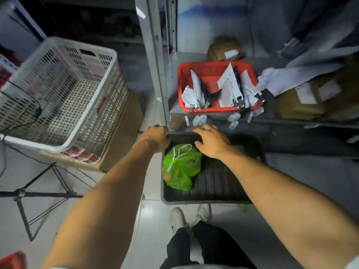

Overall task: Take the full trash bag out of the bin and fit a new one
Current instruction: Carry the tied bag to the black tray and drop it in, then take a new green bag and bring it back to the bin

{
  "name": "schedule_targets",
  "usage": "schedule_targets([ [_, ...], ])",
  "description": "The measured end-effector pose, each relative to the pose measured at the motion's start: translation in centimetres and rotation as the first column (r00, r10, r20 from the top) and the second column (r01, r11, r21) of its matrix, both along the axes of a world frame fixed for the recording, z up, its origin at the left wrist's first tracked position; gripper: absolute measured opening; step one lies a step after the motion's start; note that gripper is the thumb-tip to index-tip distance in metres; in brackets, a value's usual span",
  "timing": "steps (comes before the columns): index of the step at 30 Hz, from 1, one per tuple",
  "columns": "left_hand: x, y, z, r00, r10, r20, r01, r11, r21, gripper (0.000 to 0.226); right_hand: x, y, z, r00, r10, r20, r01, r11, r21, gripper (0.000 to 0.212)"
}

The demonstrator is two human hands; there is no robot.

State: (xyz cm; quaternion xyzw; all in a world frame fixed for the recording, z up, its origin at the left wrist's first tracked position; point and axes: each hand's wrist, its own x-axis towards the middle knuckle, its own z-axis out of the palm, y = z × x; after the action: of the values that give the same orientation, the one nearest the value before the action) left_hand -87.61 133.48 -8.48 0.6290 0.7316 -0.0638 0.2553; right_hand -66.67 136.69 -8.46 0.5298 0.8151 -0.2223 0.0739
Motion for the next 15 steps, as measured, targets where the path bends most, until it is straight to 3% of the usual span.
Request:
schedule_targets([
  [5, 5.7, 0.8, 2.2, 0.989, -0.148, -0.005, 0.149, 0.988, 0.042, 0.049, 6.7, -2.2, 3.4, 0.991, -0.103, 0.086, 0.098, 0.993, 0.062, 0.058],
  [15, 19.8, 2.1, 6.4, 0.900, -0.434, -0.039, 0.433, 0.882, 0.186, 0.048, 20.6, -6.7, 8.3, 0.926, -0.366, 0.094, 0.348, 0.923, 0.165, 0.062],
])
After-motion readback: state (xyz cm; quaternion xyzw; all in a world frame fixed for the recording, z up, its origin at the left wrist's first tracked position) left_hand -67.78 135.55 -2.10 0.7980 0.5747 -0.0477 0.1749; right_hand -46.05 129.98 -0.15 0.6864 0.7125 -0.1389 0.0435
